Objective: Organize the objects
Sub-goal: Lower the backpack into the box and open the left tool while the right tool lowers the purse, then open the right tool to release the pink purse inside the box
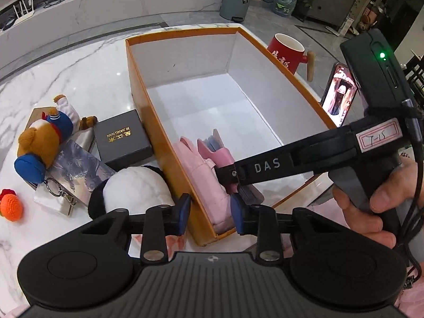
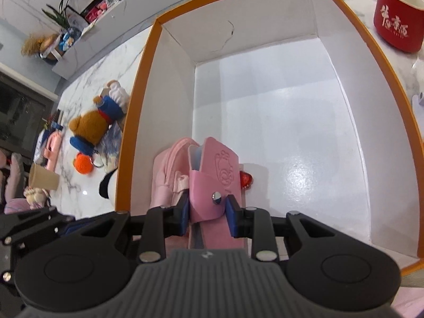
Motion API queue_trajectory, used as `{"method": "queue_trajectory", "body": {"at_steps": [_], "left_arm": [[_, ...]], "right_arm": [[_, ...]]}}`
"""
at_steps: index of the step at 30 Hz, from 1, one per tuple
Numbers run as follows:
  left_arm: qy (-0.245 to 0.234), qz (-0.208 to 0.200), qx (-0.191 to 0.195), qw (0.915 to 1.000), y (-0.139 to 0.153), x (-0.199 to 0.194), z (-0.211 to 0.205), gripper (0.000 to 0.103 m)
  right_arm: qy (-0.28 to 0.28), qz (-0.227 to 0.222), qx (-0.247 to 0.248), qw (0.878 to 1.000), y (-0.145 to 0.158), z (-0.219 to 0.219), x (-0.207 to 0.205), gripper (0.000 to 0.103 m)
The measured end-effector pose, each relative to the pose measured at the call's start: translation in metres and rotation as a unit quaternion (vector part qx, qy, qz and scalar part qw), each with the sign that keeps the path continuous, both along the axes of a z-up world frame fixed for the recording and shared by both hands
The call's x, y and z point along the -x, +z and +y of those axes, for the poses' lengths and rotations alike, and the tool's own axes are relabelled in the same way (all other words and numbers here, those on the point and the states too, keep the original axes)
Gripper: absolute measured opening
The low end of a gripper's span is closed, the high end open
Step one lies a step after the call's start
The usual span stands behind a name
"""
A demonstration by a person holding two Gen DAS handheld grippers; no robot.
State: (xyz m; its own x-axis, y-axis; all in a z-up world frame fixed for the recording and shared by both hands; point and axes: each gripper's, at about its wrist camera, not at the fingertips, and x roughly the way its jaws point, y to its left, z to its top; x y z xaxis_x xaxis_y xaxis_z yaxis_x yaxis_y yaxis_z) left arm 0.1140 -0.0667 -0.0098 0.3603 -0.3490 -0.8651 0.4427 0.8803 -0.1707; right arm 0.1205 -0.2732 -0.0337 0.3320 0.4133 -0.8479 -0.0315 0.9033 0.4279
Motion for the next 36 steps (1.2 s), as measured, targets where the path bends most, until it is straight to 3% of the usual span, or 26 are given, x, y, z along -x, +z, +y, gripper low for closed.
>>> {"method": "queue_trajectory", "body": {"at_steps": [7,20,23,25,32,36], "left_arm": [[0.004,0.009,0.018,0.9998,-0.005,0.0,0.008,0.036],[0.006,-0.009,0.044,0.9989,0.001,-0.001,0.025,0.036],[0.004,-0.01,0.047,0.9988,0.001,0.0,0.025,0.036],[0.002,-0.006,0.046,0.9989,-0.003,0.0,0.023,0.031],[-0.002,-0.002,0.044,0.999,-0.007,0.001,0.02,0.025],[0.002,-0.001,0.046,0.9989,-0.007,0.001,0.021,0.024]], "right_arm": [[0.001,-0.003,0.031,1.0,-0.008,0.013,-0.001,0.034],[-0.038,0.003,0.009,0.999,-0.003,-0.003,0.001,0.04],[-0.035,-0.004,0.008,0.999,0.004,-0.003,0.003,0.036],[-0.032,-0.007,0.009,0.999,0.007,-0.003,0.006,0.026],[0.028,-0.046,0.091,0.994,0.012,0.029,0.01,0.025],[0.038,-0.05,0.102,0.993,0.007,0.031,0.003,0.025]]}}
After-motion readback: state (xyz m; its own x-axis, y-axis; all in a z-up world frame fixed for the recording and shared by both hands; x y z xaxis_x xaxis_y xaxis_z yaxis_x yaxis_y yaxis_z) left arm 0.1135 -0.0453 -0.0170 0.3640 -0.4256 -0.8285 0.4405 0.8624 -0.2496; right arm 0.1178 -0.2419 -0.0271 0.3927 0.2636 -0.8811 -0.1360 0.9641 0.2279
